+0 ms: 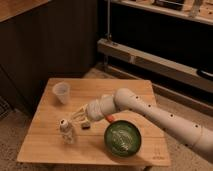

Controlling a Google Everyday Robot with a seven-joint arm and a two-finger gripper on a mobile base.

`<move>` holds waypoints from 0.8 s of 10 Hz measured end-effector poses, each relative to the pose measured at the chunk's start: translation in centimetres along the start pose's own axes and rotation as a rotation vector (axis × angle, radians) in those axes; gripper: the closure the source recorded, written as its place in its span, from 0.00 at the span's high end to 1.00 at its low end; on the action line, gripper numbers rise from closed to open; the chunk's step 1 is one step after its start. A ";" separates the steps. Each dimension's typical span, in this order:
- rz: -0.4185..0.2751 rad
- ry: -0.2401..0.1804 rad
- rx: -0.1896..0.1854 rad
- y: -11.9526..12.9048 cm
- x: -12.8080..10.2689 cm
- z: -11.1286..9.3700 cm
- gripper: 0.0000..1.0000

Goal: Knock the bottle over

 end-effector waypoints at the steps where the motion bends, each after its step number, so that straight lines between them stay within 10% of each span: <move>1: -0.003 -0.004 -0.005 0.1 -0.1 0.3 0.01; 8: -0.026 0.017 -0.041 0.5 -0.6 1.7 0.01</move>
